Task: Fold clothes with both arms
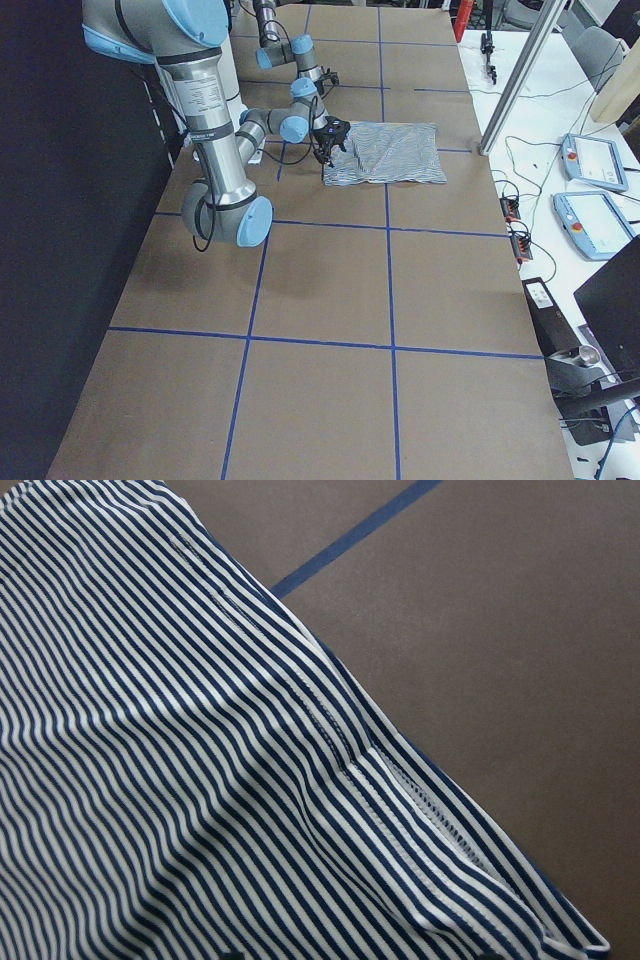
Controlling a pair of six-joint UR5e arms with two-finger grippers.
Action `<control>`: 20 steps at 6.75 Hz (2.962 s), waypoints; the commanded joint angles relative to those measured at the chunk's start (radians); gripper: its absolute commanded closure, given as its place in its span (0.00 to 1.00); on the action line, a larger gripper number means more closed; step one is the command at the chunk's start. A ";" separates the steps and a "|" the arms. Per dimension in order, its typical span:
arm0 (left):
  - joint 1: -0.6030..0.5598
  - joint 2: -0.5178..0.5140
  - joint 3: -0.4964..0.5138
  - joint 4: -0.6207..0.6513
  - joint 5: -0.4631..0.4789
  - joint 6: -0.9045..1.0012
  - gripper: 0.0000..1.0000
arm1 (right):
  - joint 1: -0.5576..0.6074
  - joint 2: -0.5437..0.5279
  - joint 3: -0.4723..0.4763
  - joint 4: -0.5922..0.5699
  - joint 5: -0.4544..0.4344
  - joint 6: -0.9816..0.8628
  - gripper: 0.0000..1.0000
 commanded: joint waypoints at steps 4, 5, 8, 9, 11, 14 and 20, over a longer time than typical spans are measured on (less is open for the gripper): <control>0.000 0.000 -0.002 -0.002 0.001 0.000 1.00 | -0.027 0.062 -0.096 -0.008 0.000 0.017 0.18; 0.000 0.000 -0.002 -0.002 0.001 0.000 1.00 | -0.029 0.063 -0.097 -0.008 0.000 0.019 0.18; 0.000 0.000 0.000 -0.002 0.001 0.000 1.00 | -0.029 0.144 -0.098 -0.183 0.007 0.007 0.17; 0.000 0.001 0.000 -0.002 0.001 0.000 1.00 | -0.027 0.143 -0.098 -0.192 0.011 -0.024 0.17; 0.000 0.003 0.000 -0.002 0.001 0.000 1.00 | -0.021 0.143 -0.100 -0.218 0.033 -0.064 0.17; 0.000 0.003 0.001 -0.002 0.000 0.000 1.00 | -0.016 0.146 -0.124 -0.216 0.038 -0.064 0.17; 0.000 0.001 0.000 -0.005 0.000 0.000 1.00 | -0.016 0.172 -0.169 -0.212 0.034 -0.058 0.21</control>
